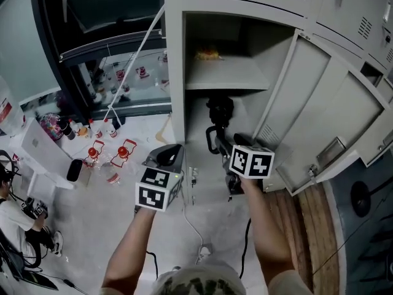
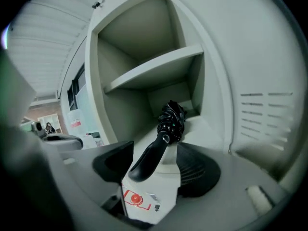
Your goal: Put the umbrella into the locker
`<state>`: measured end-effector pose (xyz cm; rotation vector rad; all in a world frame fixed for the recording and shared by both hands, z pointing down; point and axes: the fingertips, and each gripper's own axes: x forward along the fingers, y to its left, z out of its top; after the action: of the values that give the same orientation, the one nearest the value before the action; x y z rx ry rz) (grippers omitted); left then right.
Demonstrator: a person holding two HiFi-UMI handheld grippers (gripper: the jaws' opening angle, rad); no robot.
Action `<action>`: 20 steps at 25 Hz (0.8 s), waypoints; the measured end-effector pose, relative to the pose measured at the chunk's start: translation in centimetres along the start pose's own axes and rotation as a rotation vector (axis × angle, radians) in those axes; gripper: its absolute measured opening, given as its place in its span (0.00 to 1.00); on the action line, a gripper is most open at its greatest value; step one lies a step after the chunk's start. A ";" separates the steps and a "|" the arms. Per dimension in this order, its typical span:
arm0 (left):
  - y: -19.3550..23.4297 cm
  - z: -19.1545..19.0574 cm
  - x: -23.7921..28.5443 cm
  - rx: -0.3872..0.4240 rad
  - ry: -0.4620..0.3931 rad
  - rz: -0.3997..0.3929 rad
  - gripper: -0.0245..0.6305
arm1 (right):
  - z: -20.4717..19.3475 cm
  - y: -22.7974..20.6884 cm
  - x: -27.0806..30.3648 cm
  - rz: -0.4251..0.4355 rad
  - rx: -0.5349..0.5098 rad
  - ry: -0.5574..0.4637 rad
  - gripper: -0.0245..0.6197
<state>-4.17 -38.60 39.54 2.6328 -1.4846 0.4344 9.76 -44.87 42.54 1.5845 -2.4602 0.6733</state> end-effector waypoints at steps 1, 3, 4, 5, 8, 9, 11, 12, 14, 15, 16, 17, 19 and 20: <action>-0.2 0.0 0.0 -0.003 0.001 -0.010 0.04 | -0.5 0.2 -0.3 0.002 0.007 -0.006 0.47; -0.6 -0.2 0.0 -0.009 0.000 -0.027 0.04 | -1.4 0.5 -0.7 0.003 0.023 -0.012 0.47; -0.6 -0.3 0.0 -0.013 -0.001 -0.031 0.04 | -1.9 0.7 -0.8 0.001 0.036 -0.016 0.46; -0.6 -0.5 0.1 -0.016 -0.001 -0.031 0.04 | -2.4 0.9 -0.9 0.002 0.055 -0.017 0.43; -0.6 -1.0 0.1 -0.014 0.002 -0.035 0.04 | -3.9 1.5 -0.7 0.026 0.133 -0.014 0.39; -0.6 -1.1 0.1 -0.014 0.003 -0.038 0.04 | -4.2 1.8 -0.6 0.034 0.159 -0.015 0.36; -0.7 -1.2 -0.1 -0.017 0.004 -0.041 0.04 | -4.5 2.0 -0.3 0.047 0.209 -0.025 0.28; -0.6 -1.3 -0.1 -0.018 0.006 -0.041 0.04 | -4.5 2.1 -0.1 0.051 0.231 -0.031 0.27; -0.3 -1.5 -0.1 -0.021 0.010 -0.036 0.04 | -4.4 2.0 -0.1 0.057 0.261 -0.042 0.28; -0.1 -1.6 -0.2 -0.022 0.013 -0.032 0.04 | -4.3 2.0 -0.1 0.059 0.263 -0.048 0.27; 0.0 -1.7 -0.1 -0.023 0.014 -0.029 0.04 | -4.1 2.0 -0.1 0.059 0.257 -0.054 0.27; 0.1 -1.7 -0.1 -0.023 0.015 -0.026 0.04 | -3.8 1.9 -0.1 0.055 0.244 -0.061 0.26; 0.3 -1.8 0.1 -0.023 0.017 -0.021 0.04 | -3.0 1.6 0.1 0.041 0.213 -0.071 0.25; 0.3 -1.8 0.3 -0.023 0.017 -0.020 0.04 | -2.5 1.3 0.3 0.033 0.198 -0.074 0.24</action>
<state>-4.64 -38.61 41.29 2.6173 -1.4487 0.4343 8.12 -43.58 44.48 1.6677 -2.5466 0.9043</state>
